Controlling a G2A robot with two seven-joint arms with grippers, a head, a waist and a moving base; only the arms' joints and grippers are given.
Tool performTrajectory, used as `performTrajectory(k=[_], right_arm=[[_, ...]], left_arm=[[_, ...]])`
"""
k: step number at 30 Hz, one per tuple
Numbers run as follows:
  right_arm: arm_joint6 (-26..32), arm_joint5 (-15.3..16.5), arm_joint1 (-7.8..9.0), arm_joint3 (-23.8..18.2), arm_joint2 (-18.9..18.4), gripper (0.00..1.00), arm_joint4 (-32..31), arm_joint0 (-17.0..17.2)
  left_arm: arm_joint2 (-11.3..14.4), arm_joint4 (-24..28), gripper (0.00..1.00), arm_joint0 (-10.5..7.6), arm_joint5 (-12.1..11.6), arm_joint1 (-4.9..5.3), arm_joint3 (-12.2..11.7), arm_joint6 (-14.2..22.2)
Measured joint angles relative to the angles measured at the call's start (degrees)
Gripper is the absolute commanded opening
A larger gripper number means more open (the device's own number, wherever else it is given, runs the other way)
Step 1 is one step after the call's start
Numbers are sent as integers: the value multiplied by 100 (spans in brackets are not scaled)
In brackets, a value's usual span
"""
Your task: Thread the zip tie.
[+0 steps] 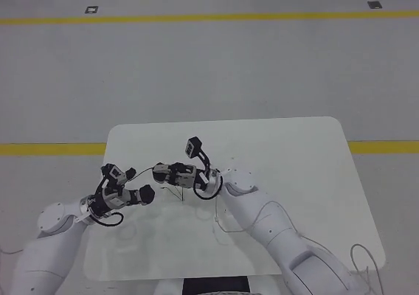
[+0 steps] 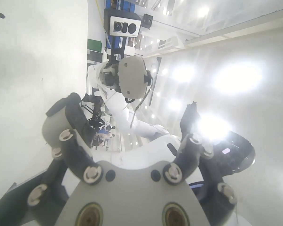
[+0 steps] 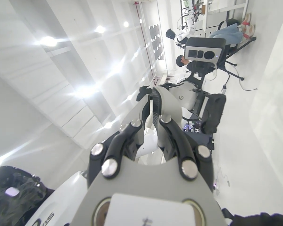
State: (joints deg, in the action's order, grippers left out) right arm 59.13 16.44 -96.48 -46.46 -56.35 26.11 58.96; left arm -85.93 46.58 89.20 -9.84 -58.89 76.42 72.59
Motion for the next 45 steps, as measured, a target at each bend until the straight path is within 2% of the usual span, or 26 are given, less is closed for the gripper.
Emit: performTrajectory(k=[5,6,7,8,9,15,18,22,25,30,33,38,45], right_arm=[[-81,-224,69,-208,35,0,-262,87],[-87,-259,80,-232,39,0,-295,95],[-95,-289,90,-257,41,0,-320,103],[-102,-313,100,-280,43,0,-336,112],[-105,-340,112,-309,44,0,-352,124],[68,-448,171,-416,27,0,-294,163],[266,-444,187,-461,-34,0,7,216],[556,-461,200,-444,-50,0,323,225],[662,-482,208,-400,4,0,322,182],[639,-461,212,-389,21,0,284,165],[621,-464,213,-406,24,0,277,177],[195,-501,245,-685,78,0,91,328],[35,-562,292,-856,148,0,-76,381]], left_arm=[[4,30,100,-5,-4,13,-21,26],[5,28,96,-6,-12,15,-25,33],[6,26,78,-6,-18,18,-27,40],[7,26,67,-6,-24,20,-30,46],[6,23,49,-7,-36,24,-34,47],[8,-21,31,-8,-128,36,-52,-2],[28,50,34,-7,-155,38,-54,73],[42,256,32,-12,-184,38,-84,288],[31,321,30,-24,-216,43,-105,360],[17,428,29,-13,-250,51,-88,459],[25,436,23,6,-253,56,-57,491],[58,389,20,28,-265,63,-15,491],[84,355,19,32,-284,72,-3,442]])
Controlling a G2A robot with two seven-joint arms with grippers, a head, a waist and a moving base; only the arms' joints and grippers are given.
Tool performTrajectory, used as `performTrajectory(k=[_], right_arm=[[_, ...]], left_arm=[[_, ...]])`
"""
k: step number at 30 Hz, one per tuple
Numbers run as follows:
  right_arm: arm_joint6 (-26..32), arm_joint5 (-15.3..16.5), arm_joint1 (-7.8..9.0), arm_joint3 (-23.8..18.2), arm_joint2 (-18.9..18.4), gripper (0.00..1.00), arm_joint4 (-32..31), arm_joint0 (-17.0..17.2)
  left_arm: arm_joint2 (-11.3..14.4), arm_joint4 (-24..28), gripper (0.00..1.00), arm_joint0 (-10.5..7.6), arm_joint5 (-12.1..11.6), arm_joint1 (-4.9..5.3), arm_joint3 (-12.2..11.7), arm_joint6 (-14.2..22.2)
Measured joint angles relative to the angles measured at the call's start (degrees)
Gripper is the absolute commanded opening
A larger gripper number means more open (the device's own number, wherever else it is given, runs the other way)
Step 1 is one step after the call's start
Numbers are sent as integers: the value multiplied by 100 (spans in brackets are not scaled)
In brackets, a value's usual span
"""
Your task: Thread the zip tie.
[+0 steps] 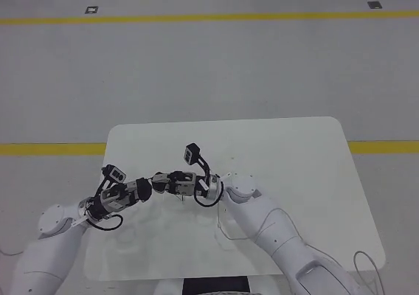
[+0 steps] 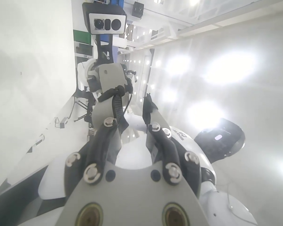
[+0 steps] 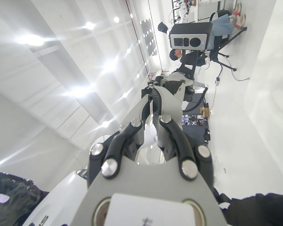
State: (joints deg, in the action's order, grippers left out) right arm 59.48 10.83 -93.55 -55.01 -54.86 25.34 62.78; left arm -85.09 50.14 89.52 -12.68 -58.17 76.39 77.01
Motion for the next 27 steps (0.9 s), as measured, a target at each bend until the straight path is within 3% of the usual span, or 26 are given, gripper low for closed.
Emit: performTrajectory(k=[11,27], right_arm=[[-193,-81,82,-167,71,0,-255,17],[-242,-72,132,-176,214,0,-213,-23]], left_arm=[[29,-154,9,-9,-54,21,-8,-143],[103,-226,9,-41,-20,45,-29,-224]])
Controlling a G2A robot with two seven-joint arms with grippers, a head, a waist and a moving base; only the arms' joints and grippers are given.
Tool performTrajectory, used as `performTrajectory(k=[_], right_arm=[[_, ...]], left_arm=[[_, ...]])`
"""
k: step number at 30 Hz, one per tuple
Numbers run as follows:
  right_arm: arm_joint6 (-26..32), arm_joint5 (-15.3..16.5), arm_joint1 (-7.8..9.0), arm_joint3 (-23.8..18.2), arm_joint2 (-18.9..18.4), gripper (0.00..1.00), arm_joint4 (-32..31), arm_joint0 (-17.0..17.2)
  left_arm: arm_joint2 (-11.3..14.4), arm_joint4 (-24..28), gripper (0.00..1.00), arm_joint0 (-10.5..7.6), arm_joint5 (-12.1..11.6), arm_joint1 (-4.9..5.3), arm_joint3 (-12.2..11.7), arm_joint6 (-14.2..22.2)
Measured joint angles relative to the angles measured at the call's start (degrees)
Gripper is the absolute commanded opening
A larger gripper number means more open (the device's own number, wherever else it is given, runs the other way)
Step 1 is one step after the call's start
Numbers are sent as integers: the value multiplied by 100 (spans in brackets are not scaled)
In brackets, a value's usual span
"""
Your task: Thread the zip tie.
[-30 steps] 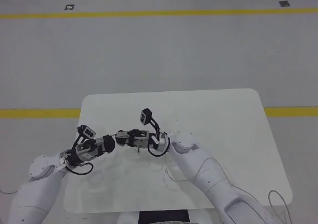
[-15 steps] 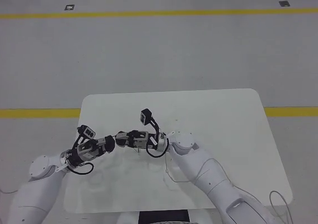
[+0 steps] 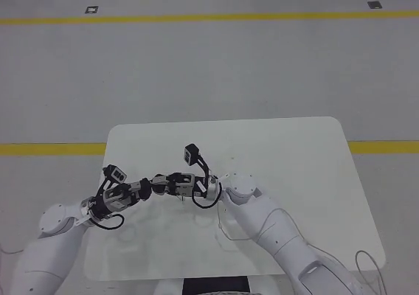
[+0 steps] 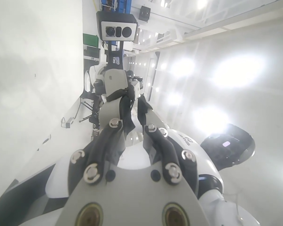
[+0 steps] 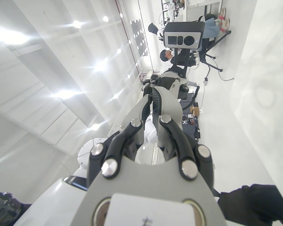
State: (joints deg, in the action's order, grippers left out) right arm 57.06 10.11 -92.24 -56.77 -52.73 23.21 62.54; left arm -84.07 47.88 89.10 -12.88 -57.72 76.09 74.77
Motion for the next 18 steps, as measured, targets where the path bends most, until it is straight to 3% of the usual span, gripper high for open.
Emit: performTrajectory(k=[7,17,18], right_arm=[[10,27,18,14,48,0,40,-26],[5,39,47,19,112,0,85,-47],[5,39,49,19,117,8,88,-49]], left_arm=[[32,-55,0,-19,-36,9,-27,-49],[46,-35,0,-21,-113,21,-54,-109],[45,-26,0,-21,-126,22,-58,-107]])
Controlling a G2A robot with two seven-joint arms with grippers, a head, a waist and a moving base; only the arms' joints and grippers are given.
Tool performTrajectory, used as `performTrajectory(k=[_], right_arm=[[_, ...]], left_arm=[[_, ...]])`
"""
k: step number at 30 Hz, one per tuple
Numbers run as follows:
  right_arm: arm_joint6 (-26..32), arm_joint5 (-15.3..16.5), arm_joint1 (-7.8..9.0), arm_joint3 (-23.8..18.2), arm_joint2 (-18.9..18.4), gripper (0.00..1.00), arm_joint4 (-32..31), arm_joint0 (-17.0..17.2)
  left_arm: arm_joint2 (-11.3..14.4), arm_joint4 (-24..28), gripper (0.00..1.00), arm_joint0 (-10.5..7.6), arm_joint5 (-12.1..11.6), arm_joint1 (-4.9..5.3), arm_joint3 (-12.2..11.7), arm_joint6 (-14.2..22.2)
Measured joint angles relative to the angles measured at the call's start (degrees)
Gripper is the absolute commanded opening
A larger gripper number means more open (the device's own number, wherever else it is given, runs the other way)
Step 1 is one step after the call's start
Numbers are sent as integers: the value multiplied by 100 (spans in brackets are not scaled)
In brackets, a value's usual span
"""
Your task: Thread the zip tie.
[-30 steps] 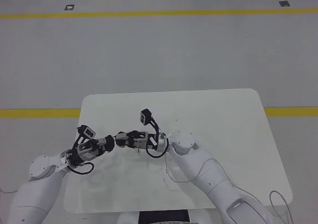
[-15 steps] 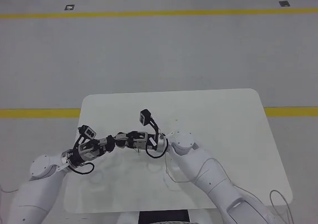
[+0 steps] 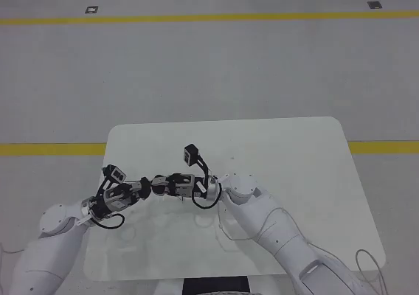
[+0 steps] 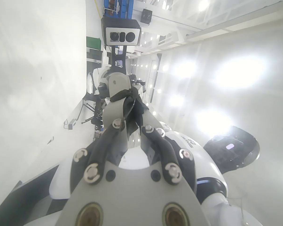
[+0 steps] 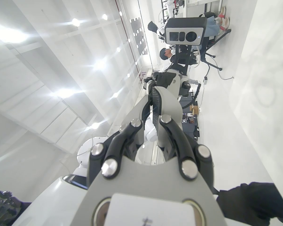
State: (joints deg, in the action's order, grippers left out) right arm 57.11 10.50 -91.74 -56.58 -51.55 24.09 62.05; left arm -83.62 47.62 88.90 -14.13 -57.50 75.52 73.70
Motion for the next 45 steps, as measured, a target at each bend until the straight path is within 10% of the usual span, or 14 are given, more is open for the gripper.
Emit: performTrajectory(k=[1,2,13,23,37,45], right_arm=[[0,-1,3,0,5,66,3,-2],[-3,-2,6,1,11,100,6,-4],[-157,68,101,-134,-150,100,50,74],[-362,88,188,-243,-328,100,186,212],[-366,81,191,-244,-327,100,188,213],[-366,82,191,-244,-327,100,188,213]], left_arm=[[-3,11,0,0,-13,1,-3,6],[-11,32,0,2,-34,3,-7,20],[-165,49,0,81,-519,26,73,126],[-739,-599,0,323,-534,-139,834,454],[-755,-969,0,146,-535,-168,686,146],[-1101,-1433,0,-60,-535,-398,512,603]])
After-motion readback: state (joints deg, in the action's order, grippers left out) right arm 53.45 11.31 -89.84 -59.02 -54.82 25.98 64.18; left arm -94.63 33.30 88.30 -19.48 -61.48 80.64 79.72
